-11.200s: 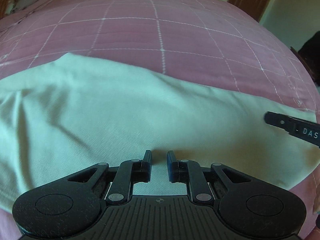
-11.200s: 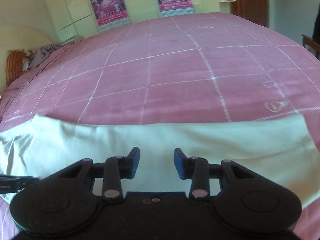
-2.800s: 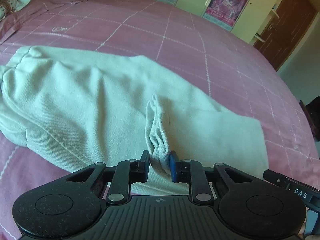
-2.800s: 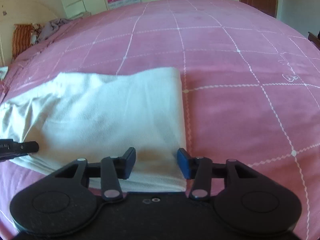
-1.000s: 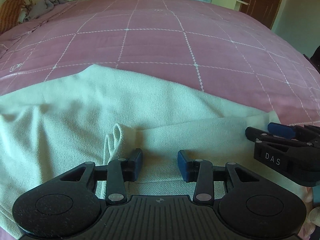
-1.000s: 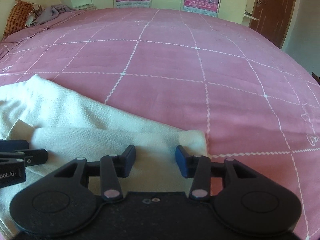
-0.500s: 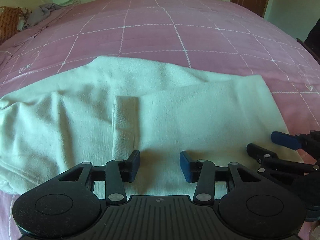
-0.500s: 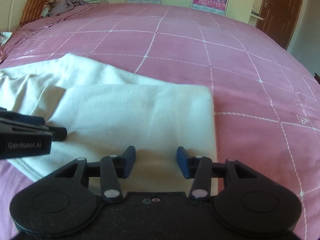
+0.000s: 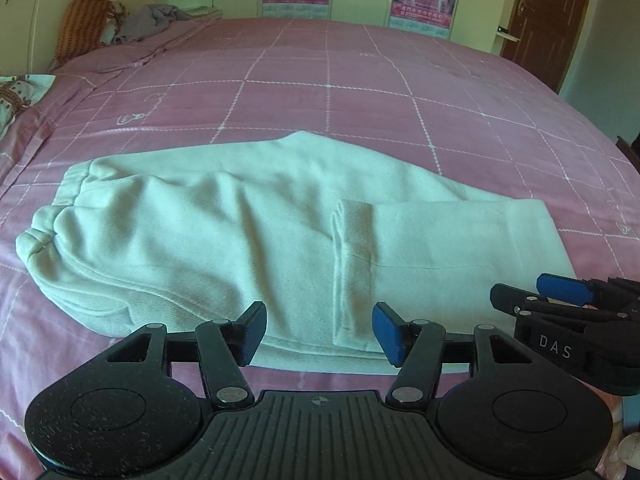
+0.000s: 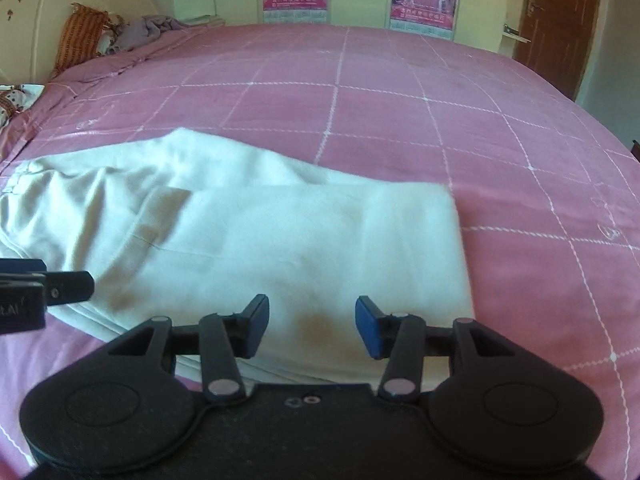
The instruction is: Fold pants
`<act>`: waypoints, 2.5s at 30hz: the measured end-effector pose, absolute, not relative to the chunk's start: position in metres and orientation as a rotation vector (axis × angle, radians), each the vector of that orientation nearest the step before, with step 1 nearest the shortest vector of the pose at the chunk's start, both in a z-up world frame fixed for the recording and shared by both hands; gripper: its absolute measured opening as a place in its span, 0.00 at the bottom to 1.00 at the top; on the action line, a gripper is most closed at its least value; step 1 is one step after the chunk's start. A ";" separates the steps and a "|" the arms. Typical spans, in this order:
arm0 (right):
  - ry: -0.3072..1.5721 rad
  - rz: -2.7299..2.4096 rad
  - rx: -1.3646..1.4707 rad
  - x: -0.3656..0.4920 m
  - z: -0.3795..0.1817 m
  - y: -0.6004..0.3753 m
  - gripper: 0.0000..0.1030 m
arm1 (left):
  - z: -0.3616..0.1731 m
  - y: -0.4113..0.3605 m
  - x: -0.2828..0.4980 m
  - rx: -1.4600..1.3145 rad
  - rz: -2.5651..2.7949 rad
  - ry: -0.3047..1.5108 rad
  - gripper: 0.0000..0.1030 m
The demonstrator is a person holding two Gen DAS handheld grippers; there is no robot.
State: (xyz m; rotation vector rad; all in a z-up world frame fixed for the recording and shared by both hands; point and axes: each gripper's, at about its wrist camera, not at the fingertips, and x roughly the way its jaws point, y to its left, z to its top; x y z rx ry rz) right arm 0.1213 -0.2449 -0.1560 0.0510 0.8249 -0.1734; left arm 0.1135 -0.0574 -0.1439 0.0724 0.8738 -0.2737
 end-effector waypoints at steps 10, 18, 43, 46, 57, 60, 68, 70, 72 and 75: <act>0.923 -0.094 -0.054 0.146 -0.182 -0.194 0.49 | -0.159 0.017 0.139 -0.058 -0.115 0.945 0.57; 0.852 -0.061 0.038 0.146 -0.160 -0.192 0.58 | -0.170 0.101 0.163 -0.305 0.026 0.991 0.57; 0.881 -0.033 0.067 0.151 -0.185 -0.185 0.64 | -0.251 0.152 0.207 -0.916 -0.018 1.019 0.33; 0.878 -0.034 0.068 0.151 -0.186 -0.186 0.64 | -0.255 0.154 0.215 -0.947 -0.017 1.008 0.24; 0.876 -0.039 0.064 0.150 -0.186 -0.185 0.65 | -0.262 0.163 0.236 -1.028 0.034 0.937 0.29; 0.877 -0.041 0.064 0.151 -0.186 -0.185 0.65 | -0.267 0.174 0.246 -1.081 0.054 0.908 0.32; 0.870 -0.048 0.054 0.152 -0.188 -0.183 0.66 | -0.269 0.171 0.249 -1.059 0.066 0.898 0.20; 0.868 -0.049 0.054 0.152 -0.188 -0.183 0.66 | -0.259 0.168 0.246 -1.009 0.061 0.881 0.18; 0.868 -0.048 0.055 0.152 -0.187 -0.183 0.66 | -0.237 0.156 0.245 -0.905 0.023 0.837 0.18; 0.868 -0.049 0.058 0.151 -0.187 -0.184 0.66 | -0.198 0.130 0.244 -0.728 -0.070 0.772 0.18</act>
